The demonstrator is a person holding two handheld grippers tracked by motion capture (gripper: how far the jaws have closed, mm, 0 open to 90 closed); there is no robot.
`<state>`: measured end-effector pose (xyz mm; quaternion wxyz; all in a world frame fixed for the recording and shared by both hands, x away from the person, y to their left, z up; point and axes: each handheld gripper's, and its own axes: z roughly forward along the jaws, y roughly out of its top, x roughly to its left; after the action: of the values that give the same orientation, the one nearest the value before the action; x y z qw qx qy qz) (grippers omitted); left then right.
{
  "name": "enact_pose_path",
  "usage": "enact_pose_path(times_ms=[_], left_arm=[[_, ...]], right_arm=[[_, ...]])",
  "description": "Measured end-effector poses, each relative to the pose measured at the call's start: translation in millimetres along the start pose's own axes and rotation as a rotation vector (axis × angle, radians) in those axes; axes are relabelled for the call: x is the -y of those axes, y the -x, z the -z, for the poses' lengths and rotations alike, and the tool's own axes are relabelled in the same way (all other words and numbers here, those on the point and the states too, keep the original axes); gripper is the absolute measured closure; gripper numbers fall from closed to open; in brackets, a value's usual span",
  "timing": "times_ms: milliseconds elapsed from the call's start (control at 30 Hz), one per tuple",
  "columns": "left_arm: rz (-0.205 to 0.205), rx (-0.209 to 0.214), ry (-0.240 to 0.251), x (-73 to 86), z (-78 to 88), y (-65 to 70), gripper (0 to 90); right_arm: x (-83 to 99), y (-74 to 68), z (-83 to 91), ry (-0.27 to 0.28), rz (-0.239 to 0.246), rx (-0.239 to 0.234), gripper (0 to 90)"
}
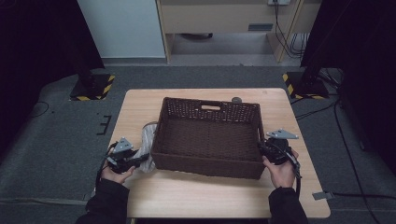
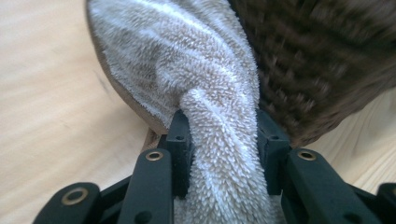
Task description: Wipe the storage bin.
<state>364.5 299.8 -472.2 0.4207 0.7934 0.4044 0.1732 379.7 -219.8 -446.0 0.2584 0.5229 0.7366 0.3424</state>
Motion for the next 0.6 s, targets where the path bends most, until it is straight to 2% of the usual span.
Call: enact_pose_path(times_ms=[133, 233, 300, 367, 500, 600], left_arm=[[0.005, 0.041, 0.119, -6.6, 22.8, 4.6, 64.0], [-0.020, 0.073, 0.161, -9.3, 32.9, 15.4, 64.0], [-0.041, 0.085, 0.152, -8.2, 33.0, 23.5, 64.0], [-0.066, 0.075, 0.114, -5.0, 27.9, 29.3, 63.8], [-0.041, 0.092, 0.066, 3.5, 20.0, 26.9, 63.6], [-0.051, 0.081, 0.000, 11.5, 10.6, 28.9, 63.7]], right_arm=[[0.3, 2.2, -0.3, -0.001, -0.005, -0.002, 71.7], [0.8, 3.2, -0.3, 0.000, -0.001, -0.011, 70.5], [1.7, 4.0, -0.4, 0.004, -0.004, -0.018, 69.7], [2.1, 4.8, -0.5, 0.007, -0.001, -0.020, 69.3], [2.2, 4.4, -0.5, 0.010, -0.003, -0.021, 68.8], [2.2, 4.6, -0.6, 0.011, -0.002, -0.022, 68.6]])
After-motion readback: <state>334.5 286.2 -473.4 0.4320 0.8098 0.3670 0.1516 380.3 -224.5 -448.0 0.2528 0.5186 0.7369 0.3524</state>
